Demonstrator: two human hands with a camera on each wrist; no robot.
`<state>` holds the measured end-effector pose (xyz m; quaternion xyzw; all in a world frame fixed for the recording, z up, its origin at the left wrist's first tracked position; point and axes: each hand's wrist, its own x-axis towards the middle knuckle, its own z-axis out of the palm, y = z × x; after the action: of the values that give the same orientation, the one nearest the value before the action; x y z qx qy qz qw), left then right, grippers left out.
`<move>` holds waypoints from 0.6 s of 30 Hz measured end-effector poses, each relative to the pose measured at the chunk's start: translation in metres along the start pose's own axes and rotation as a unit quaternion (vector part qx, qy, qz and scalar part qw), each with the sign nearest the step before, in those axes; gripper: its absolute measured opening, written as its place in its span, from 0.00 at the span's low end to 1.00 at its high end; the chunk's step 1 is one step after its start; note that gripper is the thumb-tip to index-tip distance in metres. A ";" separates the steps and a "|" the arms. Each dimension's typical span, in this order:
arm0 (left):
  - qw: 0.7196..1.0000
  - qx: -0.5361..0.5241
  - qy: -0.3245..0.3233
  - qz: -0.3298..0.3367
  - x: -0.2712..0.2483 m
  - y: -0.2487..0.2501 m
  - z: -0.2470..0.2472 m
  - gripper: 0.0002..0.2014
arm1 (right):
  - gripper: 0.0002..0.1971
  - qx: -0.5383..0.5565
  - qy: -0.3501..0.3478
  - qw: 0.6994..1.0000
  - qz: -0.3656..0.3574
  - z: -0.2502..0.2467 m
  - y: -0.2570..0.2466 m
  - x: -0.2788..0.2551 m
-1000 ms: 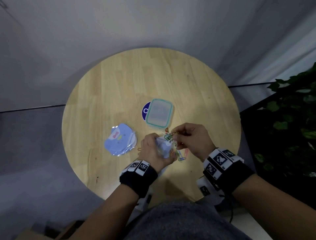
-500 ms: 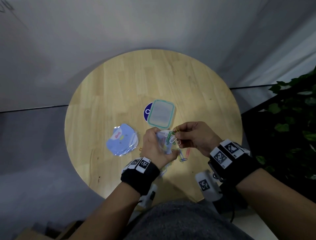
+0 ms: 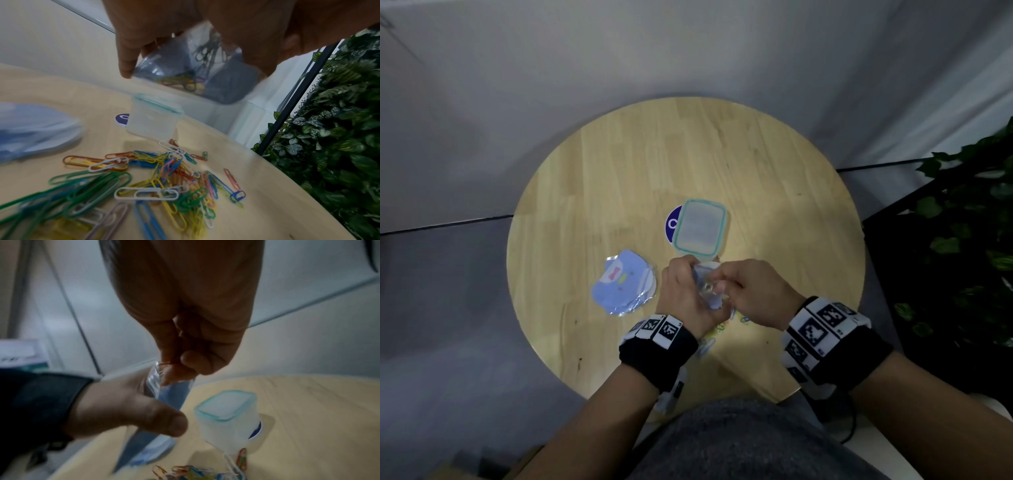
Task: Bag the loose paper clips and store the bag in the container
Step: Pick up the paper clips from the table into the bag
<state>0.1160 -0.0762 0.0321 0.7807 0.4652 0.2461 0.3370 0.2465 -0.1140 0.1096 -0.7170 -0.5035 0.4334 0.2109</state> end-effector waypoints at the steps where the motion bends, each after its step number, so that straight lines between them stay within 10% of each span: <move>1: 1.000 -0.003 -0.007 -0.002 -0.001 0.000 0.001 0.33 | 0.14 -0.029 -0.015 0.999 -0.007 0.000 0.001 -0.002; 9: 0.993 -0.025 -0.082 -0.088 0.001 -0.008 0.016 0.38 | 0.13 0.254 0.138 0.955 0.074 -0.002 0.004 0.006; 18: 0.993 -0.075 -0.012 -0.091 0.002 0.006 0.011 0.30 | 0.12 0.187 0.138 0.972 0.016 0.001 -0.013 0.007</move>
<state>0.1277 -0.0801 0.0297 0.7110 0.5102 0.2388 0.4209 0.2392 -0.1023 0.1160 -0.7259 -0.3675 0.4201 0.4019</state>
